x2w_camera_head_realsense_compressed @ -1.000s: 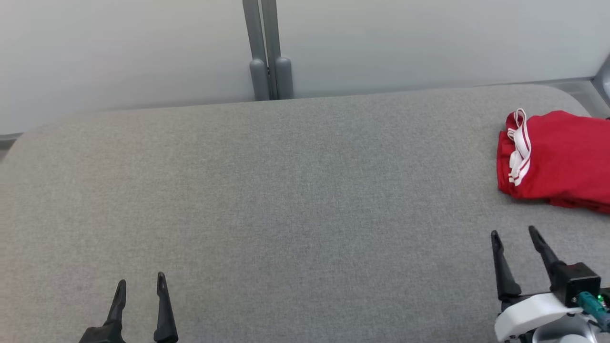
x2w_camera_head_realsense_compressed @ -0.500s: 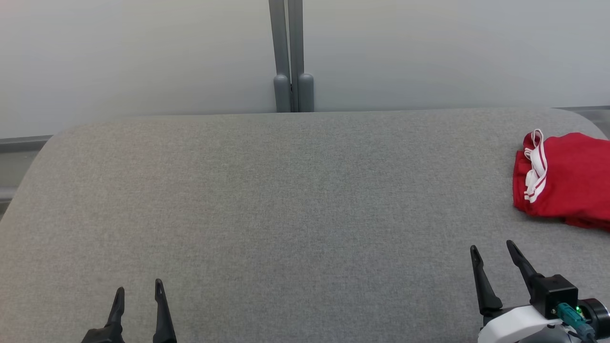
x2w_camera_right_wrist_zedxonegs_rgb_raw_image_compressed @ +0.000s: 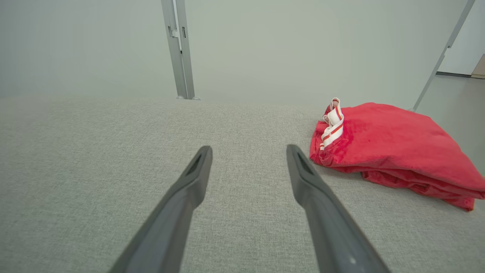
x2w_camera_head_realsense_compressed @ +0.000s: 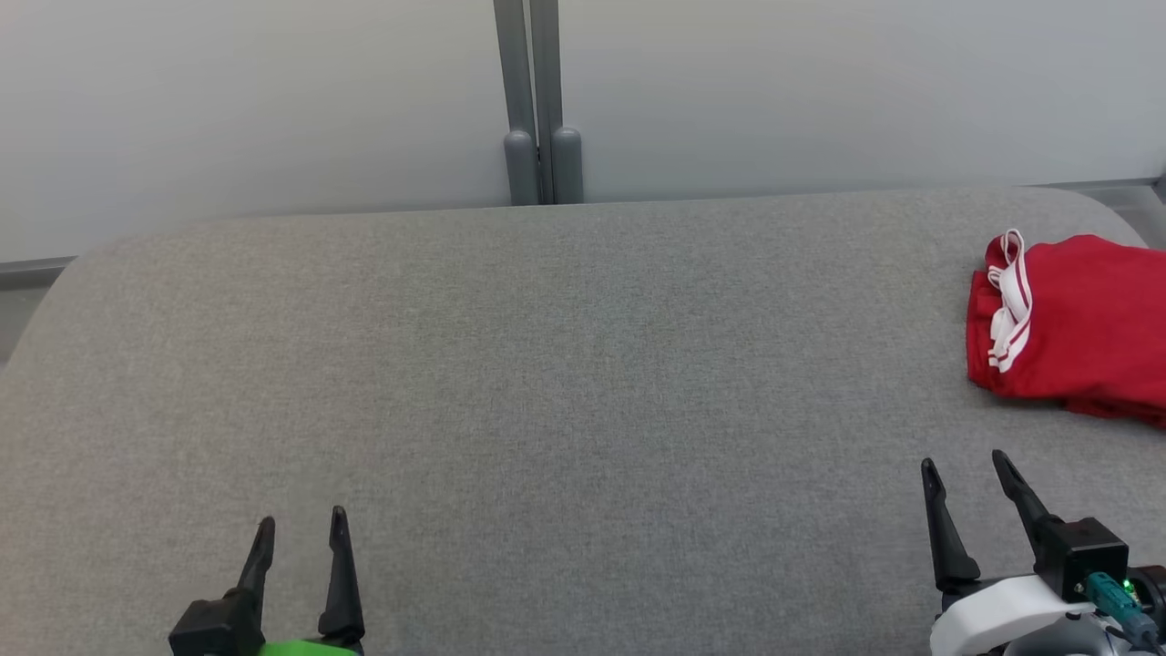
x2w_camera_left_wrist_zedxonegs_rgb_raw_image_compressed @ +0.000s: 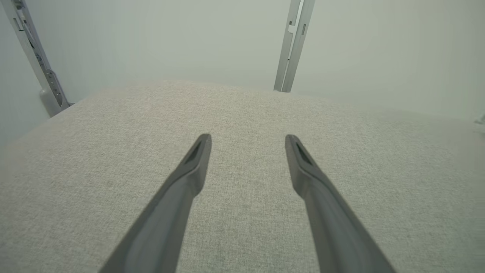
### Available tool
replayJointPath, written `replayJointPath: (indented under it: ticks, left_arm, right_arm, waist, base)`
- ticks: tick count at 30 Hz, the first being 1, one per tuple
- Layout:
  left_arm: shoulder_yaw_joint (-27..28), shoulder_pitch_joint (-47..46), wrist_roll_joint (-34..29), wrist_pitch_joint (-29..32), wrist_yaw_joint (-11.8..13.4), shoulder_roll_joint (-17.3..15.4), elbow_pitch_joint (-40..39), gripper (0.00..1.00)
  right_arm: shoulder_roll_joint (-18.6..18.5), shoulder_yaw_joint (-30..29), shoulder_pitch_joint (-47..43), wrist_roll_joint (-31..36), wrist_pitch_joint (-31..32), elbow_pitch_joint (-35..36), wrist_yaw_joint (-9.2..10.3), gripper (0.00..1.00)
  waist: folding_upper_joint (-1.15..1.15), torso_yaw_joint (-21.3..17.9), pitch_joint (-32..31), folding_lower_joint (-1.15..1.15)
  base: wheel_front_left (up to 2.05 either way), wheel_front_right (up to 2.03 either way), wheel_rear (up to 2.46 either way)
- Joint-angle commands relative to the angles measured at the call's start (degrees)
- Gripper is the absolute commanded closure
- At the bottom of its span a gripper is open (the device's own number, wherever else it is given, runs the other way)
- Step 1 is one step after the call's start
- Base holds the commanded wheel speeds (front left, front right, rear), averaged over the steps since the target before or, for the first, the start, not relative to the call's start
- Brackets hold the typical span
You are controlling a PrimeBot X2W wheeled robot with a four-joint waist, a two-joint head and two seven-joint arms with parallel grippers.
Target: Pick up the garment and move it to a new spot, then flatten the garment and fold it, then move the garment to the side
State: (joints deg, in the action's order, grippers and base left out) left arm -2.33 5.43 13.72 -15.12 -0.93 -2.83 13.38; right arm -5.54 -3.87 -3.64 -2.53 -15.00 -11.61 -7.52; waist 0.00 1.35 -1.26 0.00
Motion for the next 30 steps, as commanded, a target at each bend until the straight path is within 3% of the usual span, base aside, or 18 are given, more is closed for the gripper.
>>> replayJointPath:
  ticks: [1, 5, 30]
  left_arm:
    - [0.0, -0.3, 0.1, 0.0, 0.0, 0.0, -0.1, 1.0]
    - [0.1, 0.0, 1.2, 0.4, -0.1, 0.3, 1.4, 1.0]
    - [2.8, -3.8, 25.4, 7.0, -2.2, 0.1, 1.0, 1.0]
  right_arm:
    - [-0.1, 0.0, 0.2, 0.0, 0.0, 0.0, 0.0, 1.0]
    - [0.4, -0.2, 0.1, -1.2, 0.5, -1.8, -0.01, 1.0]
    - [1.1, -0.9, 3.1, -28.9, 7.0, -1.7, 0.0, 1.0]
  waist:
    - [0.0, -0.1, 0.2, 0.0]
    - [0.0, -0.2, 0.2, 0.0]
    - [0.0, -0.4, 0.5, 0.0]
  base:
    - [0.0, 0.0, 0.0]
    - [0.0, 0.0, 0.0]
    - [0.0, 0.0, 0.0]
